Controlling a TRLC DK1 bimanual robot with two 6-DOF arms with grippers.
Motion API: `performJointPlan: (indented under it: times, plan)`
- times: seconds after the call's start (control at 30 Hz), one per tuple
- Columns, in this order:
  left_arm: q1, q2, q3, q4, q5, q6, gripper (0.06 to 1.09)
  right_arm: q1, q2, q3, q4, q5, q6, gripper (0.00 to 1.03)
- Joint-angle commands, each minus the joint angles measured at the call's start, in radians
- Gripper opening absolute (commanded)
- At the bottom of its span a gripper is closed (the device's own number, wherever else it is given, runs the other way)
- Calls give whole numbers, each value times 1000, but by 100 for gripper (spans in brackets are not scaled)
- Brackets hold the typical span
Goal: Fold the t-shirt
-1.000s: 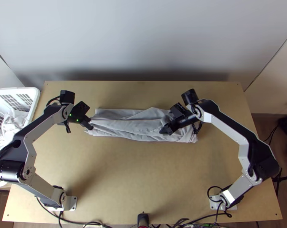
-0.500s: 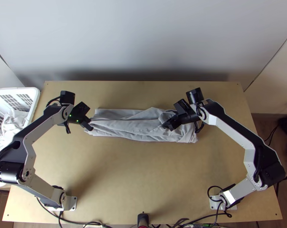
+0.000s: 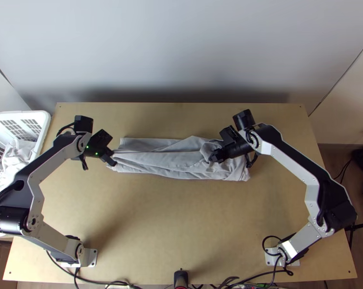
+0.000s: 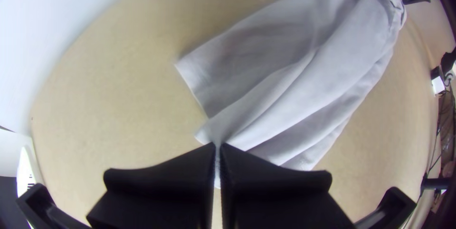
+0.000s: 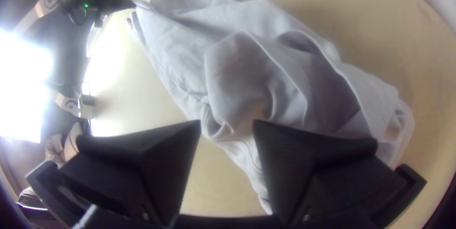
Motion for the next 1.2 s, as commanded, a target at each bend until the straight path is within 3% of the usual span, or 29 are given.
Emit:
performJointPlan:
  times: [0.0, 0.13, 0.17, 0.23, 0.3, 0.33, 0.6, 0.9, 1.17]
  plan:
    - [2, -12, -9, -1, 0, 0, 9, 2, 55, 42, -69, -7, 23, 78]
    - [-4, -12, -12, -1, 0, -5, 9, 38, 86, 50, -79, -7, 24, 76]
    - [-8, -12, -12, -1, 0, -7, 9, 45, 92, 51, -79, -7, 24, 69]
    - [-13, -12, -11, 0, 0, -7, 9, 58, 98, 51, -79, -5, 23, 46]
    - [-18, -12, -9, 2, 0, -7, 9, 66, 100, 53, -76, -7, 12, 11]
    - [-19, -12, -8, 2, 0, -8, 9, 68, 100, 54, -73, -8, 9, 3]
    - [-16, -20, -17, 0, 0, -11, 9, 37, 63, 71, -78, -8, 12, 3]
    - [-34, -32, -21, -1, 0, -31, 9, -21, 32, 93, 14, -5, 60, 3]
    - [-30, -31, 2, -4, 1, -65, 9, -61, 49, 96, 71, 58, 86, 3]
